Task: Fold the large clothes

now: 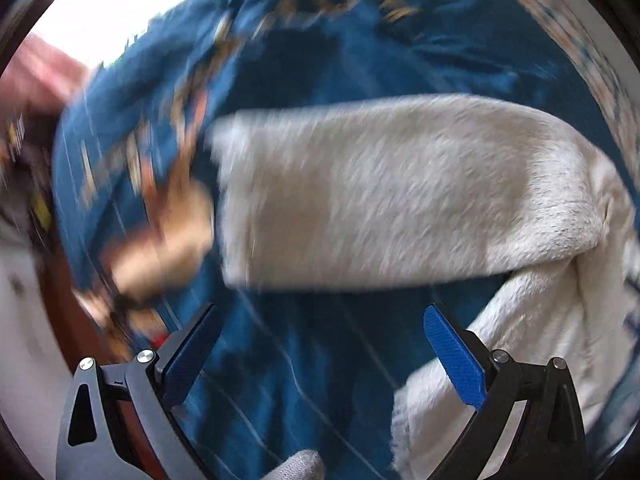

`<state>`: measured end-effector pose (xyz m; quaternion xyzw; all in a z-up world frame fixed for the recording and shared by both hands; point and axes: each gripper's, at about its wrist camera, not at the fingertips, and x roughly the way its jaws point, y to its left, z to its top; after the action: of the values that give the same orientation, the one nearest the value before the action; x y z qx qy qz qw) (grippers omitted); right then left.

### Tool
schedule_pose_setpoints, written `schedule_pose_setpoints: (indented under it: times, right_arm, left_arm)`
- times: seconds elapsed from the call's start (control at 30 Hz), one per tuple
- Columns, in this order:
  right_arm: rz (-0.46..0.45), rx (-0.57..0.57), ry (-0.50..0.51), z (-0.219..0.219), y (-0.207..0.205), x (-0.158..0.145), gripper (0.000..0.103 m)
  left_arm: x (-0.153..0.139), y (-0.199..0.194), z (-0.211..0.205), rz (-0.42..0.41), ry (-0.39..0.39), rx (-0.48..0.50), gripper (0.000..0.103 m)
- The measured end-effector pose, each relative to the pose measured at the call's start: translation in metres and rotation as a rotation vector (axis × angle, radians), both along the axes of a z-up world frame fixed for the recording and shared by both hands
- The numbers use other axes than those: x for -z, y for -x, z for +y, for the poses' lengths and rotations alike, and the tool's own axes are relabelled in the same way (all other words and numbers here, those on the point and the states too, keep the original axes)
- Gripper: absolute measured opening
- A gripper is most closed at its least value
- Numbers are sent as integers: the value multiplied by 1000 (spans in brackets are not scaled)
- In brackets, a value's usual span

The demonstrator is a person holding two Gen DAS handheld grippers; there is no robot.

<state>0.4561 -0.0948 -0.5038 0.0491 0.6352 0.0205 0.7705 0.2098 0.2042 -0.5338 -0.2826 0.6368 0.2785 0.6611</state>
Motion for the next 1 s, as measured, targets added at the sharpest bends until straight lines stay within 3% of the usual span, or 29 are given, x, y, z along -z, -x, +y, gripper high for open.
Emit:
schedule_pose_setpoints:
  times: [0.07, 0.2, 0.3, 0.33, 0.37, 0.43, 0.47, 0.53, 0.63, 0.7, 0.77, 0.83, 1.0]
  right_arm:
    - [24, 45, -2, -7, 17, 4, 83]
    - [78, 107, -15, -32, 51, 15, 83]
    - [107, 123, 12, -35, 74, 28, 83]
    - [110, 126, 21, -34, 81, 32, 83]
    - [116, 127, 25, -33, 86, 34, 83]
    - [117, 138, 35, -31, 94, 37, 83]
    - [112, 142, 43, -29, 96, 38, 83]
    - [95, 147, 76, -28, 99, 35, 83]
    - [66, 150, 114, -26, 99, 31, 83]
    - [59, 153, 130, -17, 92, 35, 83]
    - [58, 156, 158, -16, 89, 35, 83]
    - [44, 169, 208, -16, 86, 33, 83]
    - [-8, 174, 291, -4, 76, 28, 84]
  left_arm:
    - [23, 18, 11, -22, 139, -138, 103]
    - [55, 29, 34, -145, 270, -366, 100]
    - [66, 13, 61, -201, 230, -458, 80]
    - [65, 3, 71, -214, 179, -458, 67]
    - [63, -8, 80, -211, 123, -448, 46]
    - [57, -28, 96, -241, 54, -407, 19]
    - [53, -38, 103, -250, 24, -388, 16]
    - [39, -57, 121, -300, -29, -357, 16]
    - [32, -85, 146, -382, -21, -292, 18]
    - [44, -103, 153, -375, 21, -243, 26]
    - [64, -115, 155, -352, 85, -222, 44]
    - [79, -124, 149, -337, 130, -216, 56]
    - [61, -148, 124, -349, 60, -255, 58]
